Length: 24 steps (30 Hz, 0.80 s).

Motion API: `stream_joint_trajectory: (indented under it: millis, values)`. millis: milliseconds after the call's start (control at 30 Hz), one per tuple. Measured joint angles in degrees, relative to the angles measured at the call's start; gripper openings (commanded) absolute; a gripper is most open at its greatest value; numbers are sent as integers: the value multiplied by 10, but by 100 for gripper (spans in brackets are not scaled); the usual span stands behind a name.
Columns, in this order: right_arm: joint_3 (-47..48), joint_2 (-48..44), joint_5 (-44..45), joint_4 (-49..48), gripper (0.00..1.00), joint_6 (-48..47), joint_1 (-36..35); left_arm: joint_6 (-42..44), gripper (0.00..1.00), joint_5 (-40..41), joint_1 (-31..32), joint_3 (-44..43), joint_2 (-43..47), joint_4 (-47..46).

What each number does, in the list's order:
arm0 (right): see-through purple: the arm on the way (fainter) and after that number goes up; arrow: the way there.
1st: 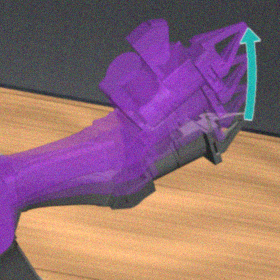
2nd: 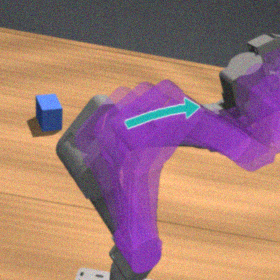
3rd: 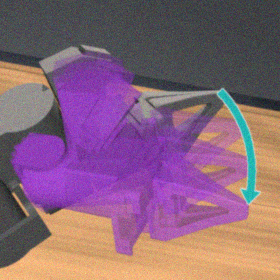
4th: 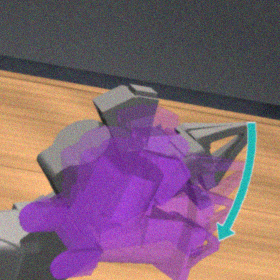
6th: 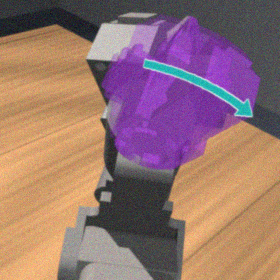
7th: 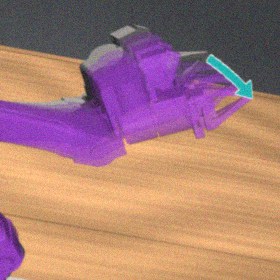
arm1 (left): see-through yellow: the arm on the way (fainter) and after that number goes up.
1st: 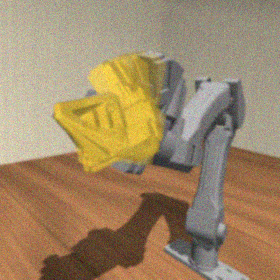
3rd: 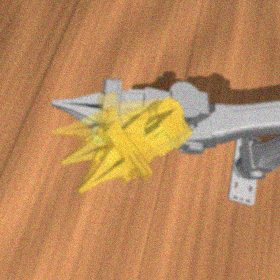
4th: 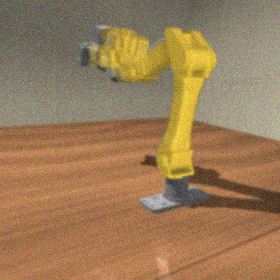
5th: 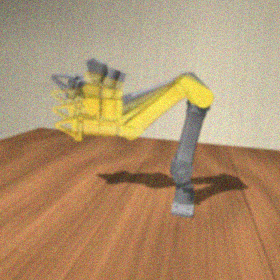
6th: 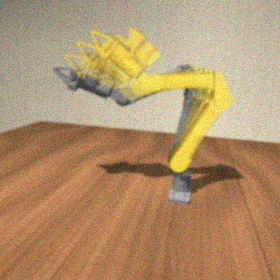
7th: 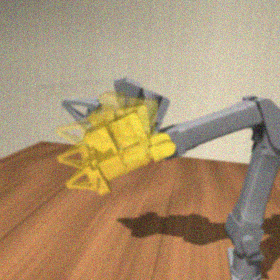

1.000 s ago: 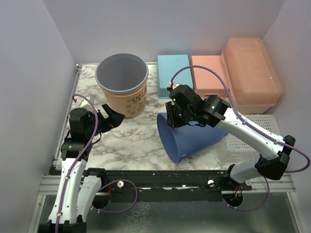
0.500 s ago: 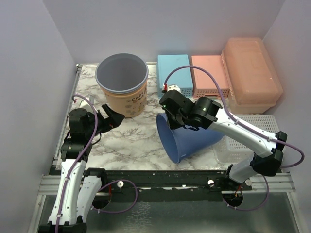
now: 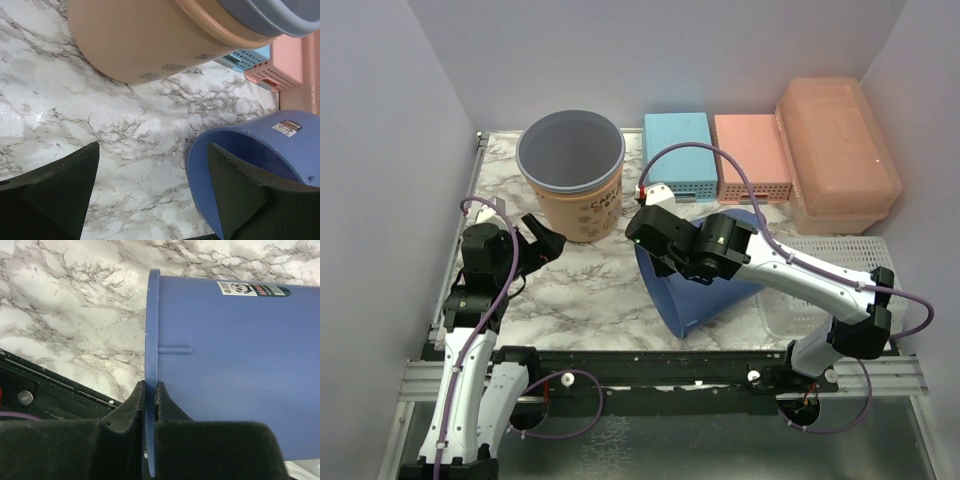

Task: Turn the large container upside down
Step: Turn the container upside down at the center of the board.

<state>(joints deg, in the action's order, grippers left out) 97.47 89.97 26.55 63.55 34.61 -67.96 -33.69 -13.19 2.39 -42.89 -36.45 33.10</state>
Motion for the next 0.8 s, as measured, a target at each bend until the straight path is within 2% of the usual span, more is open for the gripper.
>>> stream_joint_trajectory:
  millis: [400,800]
  values:
    - [31,45,29,-15,1,15,-61,-9,89,82,0,-21,2,38]
    - [44,76,22,-57,1,16,-82,-10,88,129,0,-36,14,61]
